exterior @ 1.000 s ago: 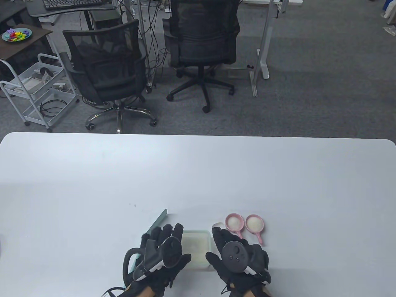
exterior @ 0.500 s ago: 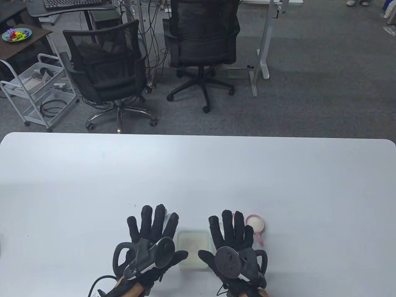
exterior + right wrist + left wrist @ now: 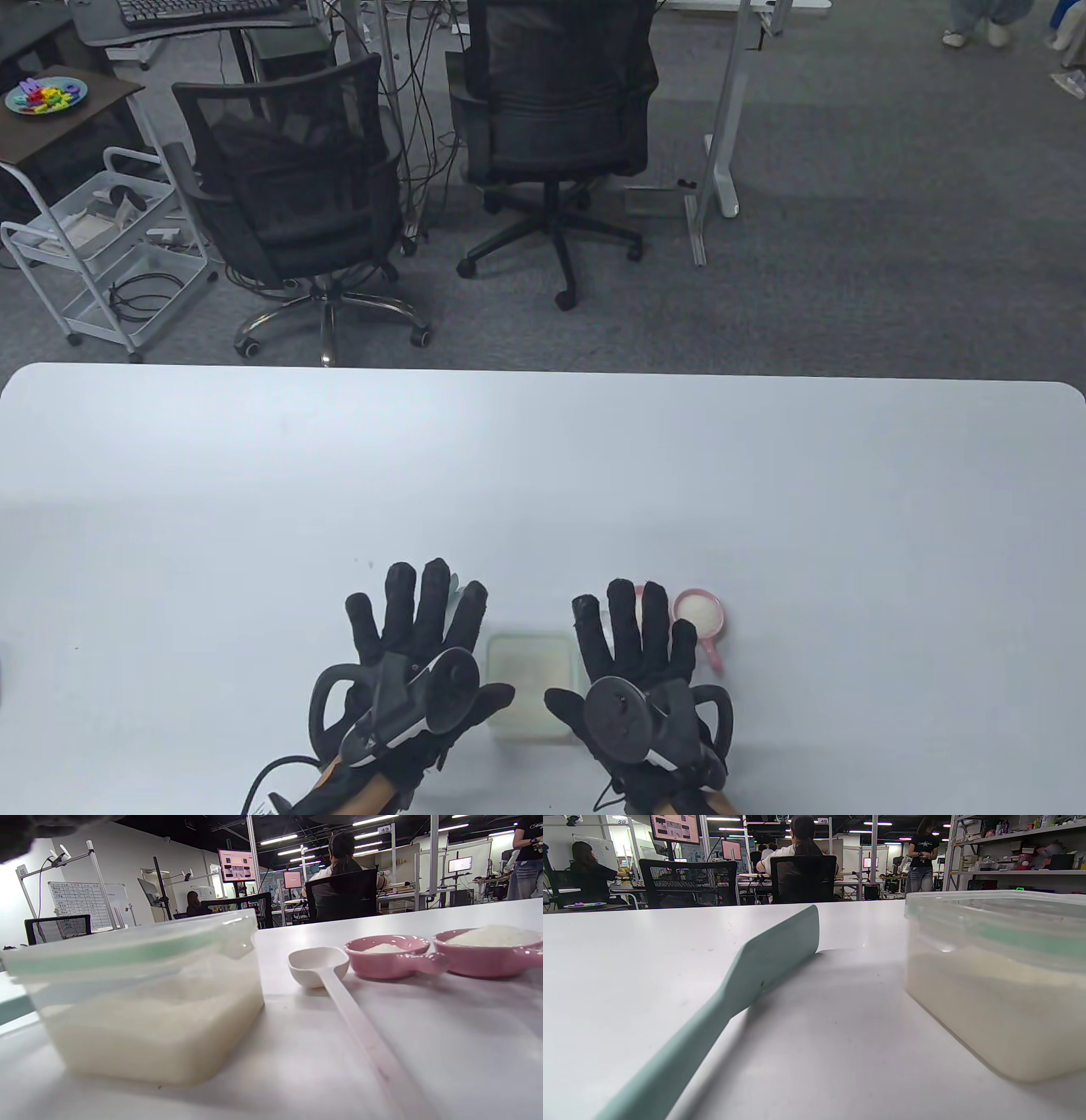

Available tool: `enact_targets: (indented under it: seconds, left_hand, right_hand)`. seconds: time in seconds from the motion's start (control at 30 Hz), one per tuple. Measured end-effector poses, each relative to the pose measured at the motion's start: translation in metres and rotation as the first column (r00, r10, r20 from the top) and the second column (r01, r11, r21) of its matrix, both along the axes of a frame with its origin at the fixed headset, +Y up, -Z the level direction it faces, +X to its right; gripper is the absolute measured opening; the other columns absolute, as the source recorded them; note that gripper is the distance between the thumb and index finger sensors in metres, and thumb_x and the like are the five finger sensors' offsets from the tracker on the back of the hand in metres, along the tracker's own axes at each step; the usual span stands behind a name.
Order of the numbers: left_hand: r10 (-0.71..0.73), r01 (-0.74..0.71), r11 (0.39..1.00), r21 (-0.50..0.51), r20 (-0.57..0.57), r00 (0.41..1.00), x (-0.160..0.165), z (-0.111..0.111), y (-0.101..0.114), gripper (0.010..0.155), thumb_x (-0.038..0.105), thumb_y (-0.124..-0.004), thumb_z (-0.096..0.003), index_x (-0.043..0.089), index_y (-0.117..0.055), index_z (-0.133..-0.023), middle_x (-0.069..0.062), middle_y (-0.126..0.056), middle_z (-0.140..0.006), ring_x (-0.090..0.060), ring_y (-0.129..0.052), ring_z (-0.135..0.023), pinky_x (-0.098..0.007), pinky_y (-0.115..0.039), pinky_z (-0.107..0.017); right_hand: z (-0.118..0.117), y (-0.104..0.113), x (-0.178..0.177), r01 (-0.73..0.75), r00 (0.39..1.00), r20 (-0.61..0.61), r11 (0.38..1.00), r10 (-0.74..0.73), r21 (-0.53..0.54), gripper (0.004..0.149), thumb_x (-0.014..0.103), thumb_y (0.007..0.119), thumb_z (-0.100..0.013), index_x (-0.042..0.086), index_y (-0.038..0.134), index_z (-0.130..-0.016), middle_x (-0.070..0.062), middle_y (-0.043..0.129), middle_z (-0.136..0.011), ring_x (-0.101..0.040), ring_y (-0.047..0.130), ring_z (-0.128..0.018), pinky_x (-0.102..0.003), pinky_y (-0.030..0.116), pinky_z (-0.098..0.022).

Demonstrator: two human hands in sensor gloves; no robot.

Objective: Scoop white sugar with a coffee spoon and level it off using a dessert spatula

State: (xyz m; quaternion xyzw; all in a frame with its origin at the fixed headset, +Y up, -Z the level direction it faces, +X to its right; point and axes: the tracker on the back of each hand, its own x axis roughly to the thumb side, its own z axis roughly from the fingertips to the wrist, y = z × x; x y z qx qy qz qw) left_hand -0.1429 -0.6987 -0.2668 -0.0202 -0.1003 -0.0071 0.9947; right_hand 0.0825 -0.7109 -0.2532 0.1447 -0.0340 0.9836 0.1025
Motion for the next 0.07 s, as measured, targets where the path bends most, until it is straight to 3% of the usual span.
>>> enact_targets:
  seconds: [0.07]
  left_hand:
    - [-0.015, 0.015, 1.0, -0.009, -0.003, 1.0, 0.0, -0.0005, -0.0009, 0.102, 0.085, -0.056, -0.0341, 0.044, -0.003, -0.112, -0.004, 0.012, -0.119, -0.048, 0.004, -0.113, -0.077, -0.011, -0.07]
  right_hand:
    - [0.0005, 0.0, -0.0001, -0.001, 1.0, -0.001, 1.0, 0.001, 0.003, 0.097, 0.062, 0.064, -0.049, 0.019, 0.008, -0.116, -0.025, -0.006, -0.121, -0.062, -0.001, -0.107, -0.083, 0.016, -0.069]
